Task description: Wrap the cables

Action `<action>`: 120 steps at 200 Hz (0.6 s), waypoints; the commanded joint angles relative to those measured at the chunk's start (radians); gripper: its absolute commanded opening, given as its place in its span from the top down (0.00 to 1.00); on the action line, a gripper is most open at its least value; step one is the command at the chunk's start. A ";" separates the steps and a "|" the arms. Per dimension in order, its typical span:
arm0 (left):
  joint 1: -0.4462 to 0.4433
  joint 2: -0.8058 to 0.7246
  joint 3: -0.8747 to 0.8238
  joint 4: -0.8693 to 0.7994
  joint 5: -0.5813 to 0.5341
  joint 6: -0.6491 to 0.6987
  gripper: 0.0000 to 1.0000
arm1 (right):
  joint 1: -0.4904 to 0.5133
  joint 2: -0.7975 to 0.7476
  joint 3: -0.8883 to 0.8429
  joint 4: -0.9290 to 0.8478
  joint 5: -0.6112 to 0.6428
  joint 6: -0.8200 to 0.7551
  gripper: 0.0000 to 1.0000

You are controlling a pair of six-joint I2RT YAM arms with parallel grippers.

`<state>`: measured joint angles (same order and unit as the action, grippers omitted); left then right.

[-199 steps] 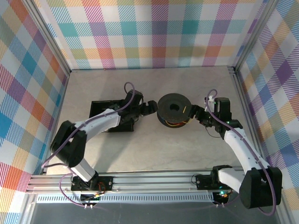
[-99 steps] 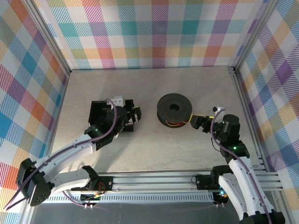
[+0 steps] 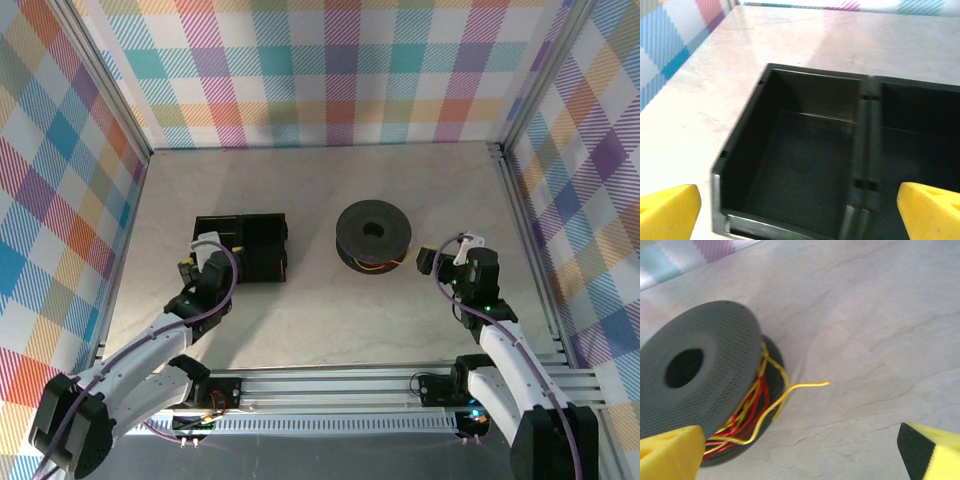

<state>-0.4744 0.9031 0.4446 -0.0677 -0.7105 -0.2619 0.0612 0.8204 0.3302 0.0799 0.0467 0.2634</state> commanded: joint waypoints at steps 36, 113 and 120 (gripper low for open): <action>0.204 0.156 -0.046 0.387 0.271 0.251 0.00 | -0.072 0.250 -0.031 0.386 0.139 -0.037 0.01; 0.336 0.543 -0.048 0.850 0.320 0.265 0.00 | -0.098 0.518 0.003 0.704 0.132 -0.118 0.01; 0.348 0.561 -0.054 0.863 0.311 0.242 0.00 | -0.098 0.520 -0.009 0.723 0.122 -0.123 0.01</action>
<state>-0.1532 1.4021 0.4103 0.6365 -0.3828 -0.0475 -0.0280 1.3315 0.3161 0.6579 0.1829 0.1871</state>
